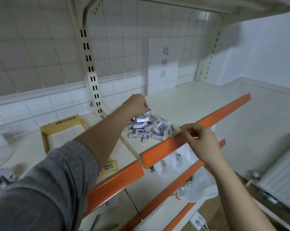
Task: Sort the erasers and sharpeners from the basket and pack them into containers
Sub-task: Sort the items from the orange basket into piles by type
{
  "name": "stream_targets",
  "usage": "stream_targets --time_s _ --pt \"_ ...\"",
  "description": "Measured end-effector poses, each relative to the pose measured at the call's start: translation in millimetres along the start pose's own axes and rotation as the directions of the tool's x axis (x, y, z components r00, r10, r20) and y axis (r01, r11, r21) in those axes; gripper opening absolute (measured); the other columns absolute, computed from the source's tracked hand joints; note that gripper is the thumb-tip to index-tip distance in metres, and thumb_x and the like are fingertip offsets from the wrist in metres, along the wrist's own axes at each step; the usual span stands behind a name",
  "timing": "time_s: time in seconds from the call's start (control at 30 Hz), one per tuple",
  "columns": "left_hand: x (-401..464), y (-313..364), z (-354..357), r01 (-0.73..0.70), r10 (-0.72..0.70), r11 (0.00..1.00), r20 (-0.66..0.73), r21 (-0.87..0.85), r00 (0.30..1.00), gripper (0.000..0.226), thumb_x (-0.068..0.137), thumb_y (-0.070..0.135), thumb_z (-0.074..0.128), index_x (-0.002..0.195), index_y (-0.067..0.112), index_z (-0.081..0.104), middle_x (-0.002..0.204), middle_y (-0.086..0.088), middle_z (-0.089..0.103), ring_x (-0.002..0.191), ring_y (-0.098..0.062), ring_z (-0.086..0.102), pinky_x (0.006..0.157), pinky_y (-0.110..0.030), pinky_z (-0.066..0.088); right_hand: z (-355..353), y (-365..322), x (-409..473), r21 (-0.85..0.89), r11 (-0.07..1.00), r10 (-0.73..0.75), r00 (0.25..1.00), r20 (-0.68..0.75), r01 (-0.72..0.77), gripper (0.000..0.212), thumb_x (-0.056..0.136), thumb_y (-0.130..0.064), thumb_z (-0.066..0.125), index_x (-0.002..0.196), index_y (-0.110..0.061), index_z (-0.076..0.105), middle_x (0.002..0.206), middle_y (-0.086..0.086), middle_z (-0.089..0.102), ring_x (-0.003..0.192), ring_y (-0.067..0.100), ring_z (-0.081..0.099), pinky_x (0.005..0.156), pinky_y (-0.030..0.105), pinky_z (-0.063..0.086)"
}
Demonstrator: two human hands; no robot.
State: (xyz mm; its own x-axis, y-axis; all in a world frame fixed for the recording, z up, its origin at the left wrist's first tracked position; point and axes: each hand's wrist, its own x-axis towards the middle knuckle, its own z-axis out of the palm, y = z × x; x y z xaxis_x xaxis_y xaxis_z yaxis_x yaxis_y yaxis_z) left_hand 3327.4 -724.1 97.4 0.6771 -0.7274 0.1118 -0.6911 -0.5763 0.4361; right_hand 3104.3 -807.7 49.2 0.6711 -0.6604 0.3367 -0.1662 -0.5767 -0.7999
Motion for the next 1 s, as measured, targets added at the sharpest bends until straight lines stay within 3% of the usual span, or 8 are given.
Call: stream_targets --time_s 0.1,0.17,0.23,0.37,0.5,0.6,0.8,1.0 --pt "-7 -1 -5 0.009 -0.01 0.999 -0.021 -0.037 1.0 0.02 0.085 0.008 0.055 0.082 0.019 0.072 0.083 0.001 0.065 0.074 -0.019 0.061 0.07 -0.028 0.052 -3 -5 -4 -0.017 1.0 -0.015 1.0 -0.002 0.015 0.014 0.089 -0.011 0.059 0.092 -0.02 0.069 0.085 -0.017 0.066 0.082 -0.001 0.061 0.068 0.008 0.045" --pt "-20 -2 -13 0.007 -0.011 0.997 -0.055 -0.071 0.998 0.022 0.084 0.007 0.051 0.074 0.023 0.062 0.076 0.001 0.053 0.064 -0.021 0.048 0.061 -0.027 0.043 -2 -13 -6 -0.01 0.999 -0.044 0.999 0.013 0.045 0.015 0.089 -0.01 0.059 0.089 -0.022 0.068 0.084 -0.019 0.066 0.082 0.001 0.062 0.071 0.011 0.046" --pt "-44 -2 -25 0.012 -0.03 0.99 -0.131 -0.141 0.991 0.022 0.087 0.009 0.052 0.081 0.02 0.07 0.08 0.002 0.06 0.067 -0.021 0.056 0.064 -0.028 0.046 0 -24 -7 0.002 0.997 -0.076 0.997 0.021 0.076 0.016 0.089 -0.012 0.058 0.086 -0.026 0.067 0.081 -0.02 0.066 0.079 0.0 0.062 0.069 0.01 0.045" --pt "-125 -12 -57 0.03 -0.106 0.975 -0.339 -0.221 0.935 0.02 0.092 0.018 0.054 0.103 0.018 0.071 0.099 0.01 0.066 0.086 -0.005 0.059 0.071 -0.016 0.042 16 -60 -7 0.033 0.978 -0.209 0.975 0.075 0.207 0.015 0.088 -0.011 0.058 0.088 -0.023 0.068 0.076 -0.022 0.064 0.073 -0.008 0.06 0.063 0.004 0.041" --pt "-221 -43 -91 0.144 -0.219 0.972 -0.503 -0.185 0.836 0.017 0.091 0.023 0.057 0.099 0.027 0.071 0.085 0.023 0.062 0.072 0.01 0.056 0.063 -0.004 0.036 48 -111 -12 0.11 0.929 -0.367 0.918 0.153 0.353 0.016 0.089 -0.014 0.058 0.094 -0.025 0.068 0.083 -0.014 0.068 0.073 0.0 0.062 0.066 0.014 0.048" --pt "-292 -70 -121 0.231 -0.266 0.964 -0.557 -0.133 0.787 0.016 0.091 0.023 0.058 0.098 0.029 0.07 0.078 0.032 0.054 0.066 0.022 0.051 0.056 0.002 0.034 81 -158 -23 0.186 0.884 -0.462 0.865 0.196 0.43 0.017 0.09 -0.014 0.058 0.092 -0.029 0.065 0.079 -0.023 0.063 0.074 -0.003 0.06 0.066 0.01 0.046" --pt "-395 -147 -166 0.391 -0.359 0.915 -0.646 -0.101 0.673 0.015 0.088 0.021 0.061 0.098 0.027 0.072 0.075 0.026 0.057 0.071 0.009 0.055 0.061 -0.009 0.036 169 -249 -67 0.26 0.826 -0.563 0.763 0.319 0.501 0.015 0.09 -0.018 0.057 0.099 -0.024 0.068 0.079 -0.02 0.06 0.075 -0.002 0.059 0.068 0.011 0.045" --pt "-466 -233 -209 0.433 -0.359 0.9 -0.642 -0.046 0.677 0.014 0.088 0.02 0.061 0.095 0.026 0.072 0.076 0.018 0.064 0.068 0.011 0.055 0.061 -0.005 0.037 276 -333 -117 0.257 0.773 -0.63 0.656 0.416 0.58 0.016 0.088 -0.019 0.057 0.099 -0.023 0.069 0.076 -0.016 0.059 0.071 0.004 0.058 0.071 0.019 0.045"
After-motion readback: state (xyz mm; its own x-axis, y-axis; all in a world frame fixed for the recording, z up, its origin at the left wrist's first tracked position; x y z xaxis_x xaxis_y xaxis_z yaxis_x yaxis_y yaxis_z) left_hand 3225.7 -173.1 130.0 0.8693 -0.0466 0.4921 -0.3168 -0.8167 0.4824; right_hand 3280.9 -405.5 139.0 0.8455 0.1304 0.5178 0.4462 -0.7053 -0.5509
